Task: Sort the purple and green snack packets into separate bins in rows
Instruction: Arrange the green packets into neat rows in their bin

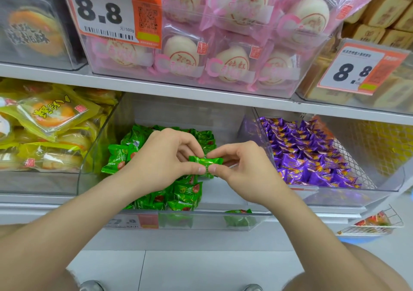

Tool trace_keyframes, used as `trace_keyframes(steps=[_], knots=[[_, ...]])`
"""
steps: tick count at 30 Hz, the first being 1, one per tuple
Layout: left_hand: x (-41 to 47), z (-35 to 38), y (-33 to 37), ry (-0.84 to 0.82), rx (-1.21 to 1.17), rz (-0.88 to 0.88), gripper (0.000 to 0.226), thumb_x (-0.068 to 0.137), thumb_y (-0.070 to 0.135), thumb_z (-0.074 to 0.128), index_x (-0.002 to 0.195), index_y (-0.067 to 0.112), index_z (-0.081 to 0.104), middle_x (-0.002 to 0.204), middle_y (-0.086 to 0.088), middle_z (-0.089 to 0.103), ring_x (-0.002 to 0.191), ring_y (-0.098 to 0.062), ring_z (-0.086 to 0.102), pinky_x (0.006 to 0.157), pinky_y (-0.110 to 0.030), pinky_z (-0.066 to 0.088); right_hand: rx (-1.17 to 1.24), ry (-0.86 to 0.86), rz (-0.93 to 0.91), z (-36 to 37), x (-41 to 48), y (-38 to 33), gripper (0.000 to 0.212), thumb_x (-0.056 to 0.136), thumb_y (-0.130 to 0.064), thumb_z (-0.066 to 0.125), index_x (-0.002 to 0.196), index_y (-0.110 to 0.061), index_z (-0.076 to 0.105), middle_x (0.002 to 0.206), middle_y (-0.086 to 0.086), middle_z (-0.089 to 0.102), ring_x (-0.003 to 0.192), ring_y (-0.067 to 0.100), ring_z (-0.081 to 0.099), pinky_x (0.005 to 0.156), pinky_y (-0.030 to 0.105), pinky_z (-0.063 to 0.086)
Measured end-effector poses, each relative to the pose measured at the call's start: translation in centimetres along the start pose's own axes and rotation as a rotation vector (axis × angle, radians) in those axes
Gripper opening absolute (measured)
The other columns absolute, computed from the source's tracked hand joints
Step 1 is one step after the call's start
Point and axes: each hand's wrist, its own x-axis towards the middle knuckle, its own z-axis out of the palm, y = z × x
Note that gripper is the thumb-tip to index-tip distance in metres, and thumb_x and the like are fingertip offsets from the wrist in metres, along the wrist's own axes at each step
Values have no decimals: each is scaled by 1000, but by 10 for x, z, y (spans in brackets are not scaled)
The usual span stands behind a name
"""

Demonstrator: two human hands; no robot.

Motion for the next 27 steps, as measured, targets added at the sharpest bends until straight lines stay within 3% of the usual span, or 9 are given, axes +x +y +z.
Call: trace_keyframes(steps=[2,5,9,13,17,23,27], knots=[[-1,3,-2,37,187,74,28,80,40,89,102,39,71,87,20,72,88,1,67,86,-31,55,-152,63,5,4,0,2,19,89,-31,82,108,-30,79,88,-13,74,86,7,70,86,28,57],[-2,6,-7,-1,508,159,21,93,37,72,113,41,66,103,21,62,105,-8,53,98,-41,46,-422,10,77,13,4,10,20,94,-24,73,113,-29,75,110,1,71,107,28,63,89,37,53],[-4,9,-11,-109,719,113,21,97,52,63,113,39,68,112,12,51,114,-18,39,99,-44,35,-514,-80,101,24,9,18,22,94,-18,74,115,-24,75,113,10,68,108,35,65,90,44,57],[-4,10,-16,-187,770,85,31,98,53,64,126,39,66,116,8,43,116,-21,34,98,-45,33,-486,-89,112,33,16,22,26,94,-16,75,117,-27,74,117,10,66,110,35,62,89,43,55],[-3,11,-16,-212,767,86,30,98,50,65,127,41,64,116,9,41,117,-20,33,100,-46,32,-471,-90,98,40,21,24,29,92,-10,73,114,-28,74,115,8,67,109,35,61,88,47,57],[-3,8,-17,-190,762,98,15,100,42,64,114,42,65,114,11,47,115,-18,38,98,-44,31,-406,-60,88,43,25,24,19,87,-9,74,92,-27,68,104,4,66,99,30,60,81,41,56],[-2,5,-17,-156,779,96,13,95,25,59,99,37,63,97,15,53,104,-16,42,86,-39,24,-402,-87,88,40,26,26,23,86,-12,75,87,-29,60,103,2,66,97,27,58,74,34,47]])
